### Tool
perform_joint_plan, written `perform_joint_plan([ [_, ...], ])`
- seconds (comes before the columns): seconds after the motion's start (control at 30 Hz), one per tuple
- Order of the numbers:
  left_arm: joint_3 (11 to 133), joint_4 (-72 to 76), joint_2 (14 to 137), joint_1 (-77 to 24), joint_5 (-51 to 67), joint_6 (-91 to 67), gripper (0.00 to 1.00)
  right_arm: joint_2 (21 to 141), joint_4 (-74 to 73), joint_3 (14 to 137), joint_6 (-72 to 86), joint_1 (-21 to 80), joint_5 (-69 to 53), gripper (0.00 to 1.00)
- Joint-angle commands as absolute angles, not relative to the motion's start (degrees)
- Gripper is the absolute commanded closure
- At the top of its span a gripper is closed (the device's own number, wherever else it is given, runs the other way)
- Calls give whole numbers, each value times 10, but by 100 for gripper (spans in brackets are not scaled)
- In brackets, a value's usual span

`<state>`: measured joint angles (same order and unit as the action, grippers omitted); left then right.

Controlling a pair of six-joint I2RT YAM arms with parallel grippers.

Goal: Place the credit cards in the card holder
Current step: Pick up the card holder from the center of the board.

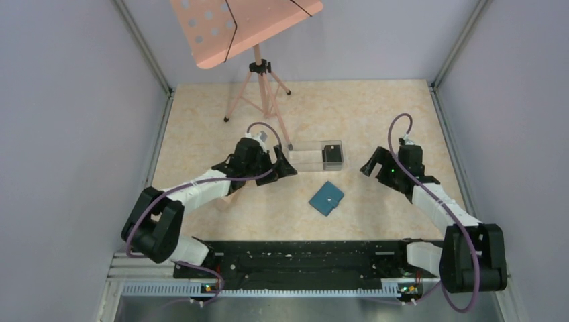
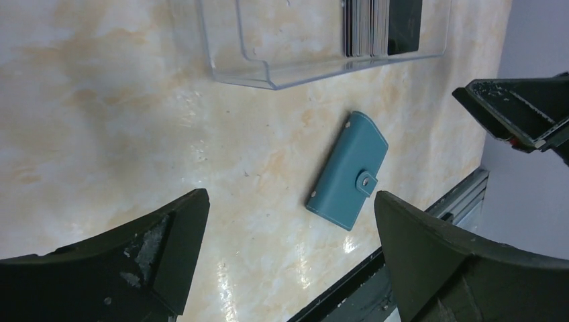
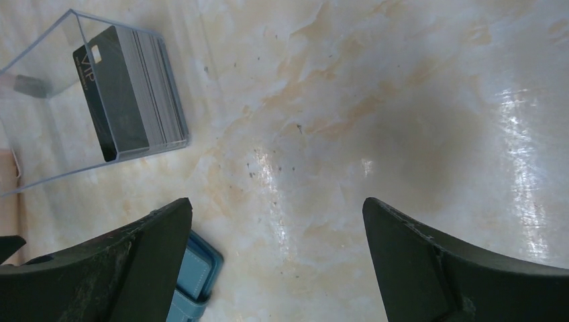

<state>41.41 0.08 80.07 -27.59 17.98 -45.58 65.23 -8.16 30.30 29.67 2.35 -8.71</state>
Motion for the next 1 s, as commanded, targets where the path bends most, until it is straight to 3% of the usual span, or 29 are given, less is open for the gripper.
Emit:
perform_joint_plan([
  [0.0,453,3,842,-329,141,-450,1,676,-91,321,294,39,-127,2],
  [0.5,579,-31,1018,-417,236,-437,6,701,-76,245,434,104,-281,16],
  [0.7,582,-11,1050,-421,278,-456,13,732,-14,212,491,121,-321,27],
  [0.97,533,101,1055,-423,335,-525,31,800,162,184,511,136,-350,30],
])
